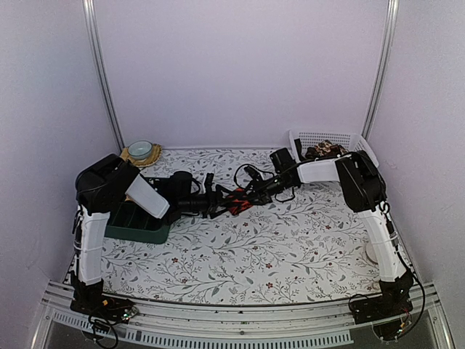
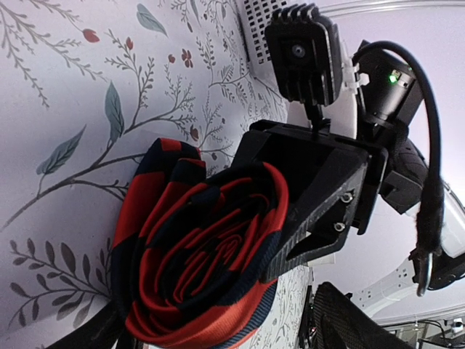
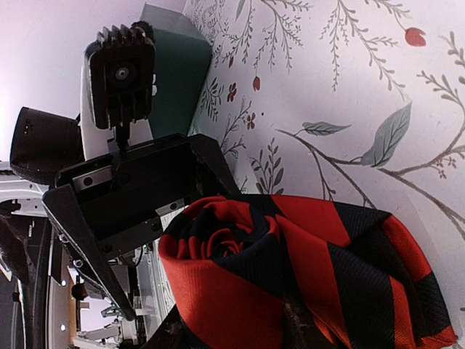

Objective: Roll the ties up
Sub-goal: Move the storage box to the center of the board.

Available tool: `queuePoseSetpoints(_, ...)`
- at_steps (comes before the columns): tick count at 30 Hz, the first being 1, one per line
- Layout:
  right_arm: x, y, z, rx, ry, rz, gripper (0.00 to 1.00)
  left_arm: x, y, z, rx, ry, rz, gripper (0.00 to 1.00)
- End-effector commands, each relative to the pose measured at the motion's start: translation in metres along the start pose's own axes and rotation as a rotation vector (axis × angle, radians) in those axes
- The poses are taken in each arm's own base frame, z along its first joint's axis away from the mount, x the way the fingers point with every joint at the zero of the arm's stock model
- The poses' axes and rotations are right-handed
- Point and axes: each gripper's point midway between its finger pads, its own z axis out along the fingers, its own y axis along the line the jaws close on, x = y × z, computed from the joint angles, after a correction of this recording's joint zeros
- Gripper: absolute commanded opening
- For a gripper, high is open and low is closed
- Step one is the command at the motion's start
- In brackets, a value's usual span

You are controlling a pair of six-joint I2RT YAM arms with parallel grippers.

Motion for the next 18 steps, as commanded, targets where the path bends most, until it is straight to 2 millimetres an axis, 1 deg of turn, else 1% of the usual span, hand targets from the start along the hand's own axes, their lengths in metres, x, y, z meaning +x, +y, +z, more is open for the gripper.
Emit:
queuePoseSetpoints(1, 0.025, -0.044, 0.023, 0.023, 0.038, 0.111, 0.34, 0.007, 0.005, -0.003, 0.024, 0.012, -0.023, 0.78)
queuePoseSetpoints(7, 0.029, -0.039, 0.033, -0.016, 0.045, 0.136, 0.33, 0.01, 0.002, -0.002, 0.059, 0.011, -0.044, 0.78)
queuePoseSetpoints(15, 0.033, -0.032, 0.035, -0.077, 0.028, 0.187, 0.33, 0.012, -0.011, -0.001, 0.111, 0.005, -0.06, 0.78)
queuePoseSetpoints(18, 0.029, -0.027, 0.034, -0.106, 0.005, 0.176, 0.33, 0.012, -0.015, -0.001, 0.126, 0.005, -0.061, 0.75)
